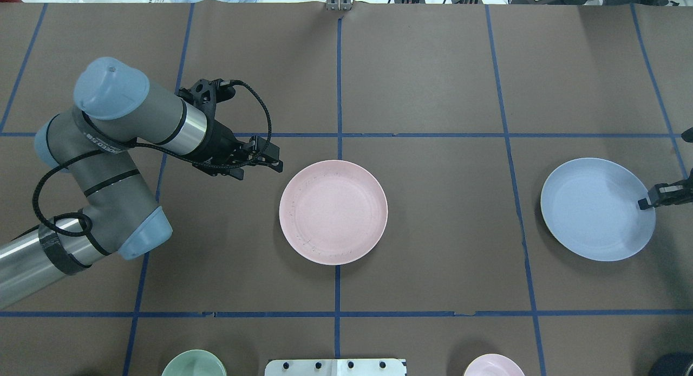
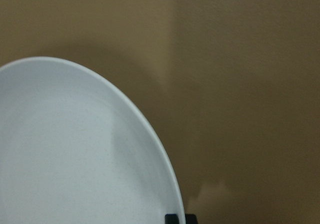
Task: Stack three plates with pink and blue
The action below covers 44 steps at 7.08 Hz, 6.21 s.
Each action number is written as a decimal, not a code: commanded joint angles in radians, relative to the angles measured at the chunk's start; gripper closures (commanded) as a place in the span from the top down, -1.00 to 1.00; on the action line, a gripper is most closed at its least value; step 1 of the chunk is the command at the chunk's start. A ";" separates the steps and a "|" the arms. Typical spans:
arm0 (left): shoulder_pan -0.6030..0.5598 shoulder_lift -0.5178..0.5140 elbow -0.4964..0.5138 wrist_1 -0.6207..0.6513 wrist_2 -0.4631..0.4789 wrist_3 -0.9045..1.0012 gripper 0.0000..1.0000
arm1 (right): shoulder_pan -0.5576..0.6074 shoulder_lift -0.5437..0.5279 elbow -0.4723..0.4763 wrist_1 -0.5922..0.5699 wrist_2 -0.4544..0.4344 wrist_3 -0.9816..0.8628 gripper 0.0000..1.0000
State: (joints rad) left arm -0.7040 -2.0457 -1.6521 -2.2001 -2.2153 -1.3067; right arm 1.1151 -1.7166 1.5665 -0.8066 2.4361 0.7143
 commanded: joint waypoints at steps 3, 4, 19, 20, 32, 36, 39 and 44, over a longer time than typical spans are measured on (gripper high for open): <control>-0.102 0.094 -0.055 -0.009 -0.036 0.113 1.00 | -0.137 0.239 0.155 0.027 0.008 0.601 -1.00; -0.167 0.101 -0.054 -0.003 -0.106 0.156 1.00 | -0.226 0.318 0.167 0.027 -0.041 0.739 -1.00; -0.283 0.247 -0.063 -0.024 -0.126 0.419 1.00 | -0.322 0.268 0.190 -0.037 -0.277 0.746 1.00; -0.352 0.321 -0.061 -0.023 -0.126 0.575 1.00 | -0.226 0.168 0.176 -0.040 -0.243 0.509 1.00; -0.822 0.409 0.115 0.292 -0.133 1.405 1.00 | 0.348 0.026 0.188 -0.642 -0.054 -0.569 1.00; -0.822 0.435 0.117 0.286 -0.135 1.393 1.00 | 0.347 0.057 0.195 -0.643 -0.060 -0.565 1.00; -0.822 0.435 0.094 0.284 -0.136 1.393 1.00 | 0.347 0.057 0.195 -0.640 -0.060 -0.555 1.00; -0.822 0.427 0.052 0.289 -0.126 1.393 1.00 | 0.347 0.057 0.195 -0.638 -0.055 -0.553 1.00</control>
State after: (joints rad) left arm -1.5256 -1.6203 -1.5874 -1.9127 -2.3420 0.0857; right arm 1.4619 -1.6608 1.7607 -1.4462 2.3804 0.1609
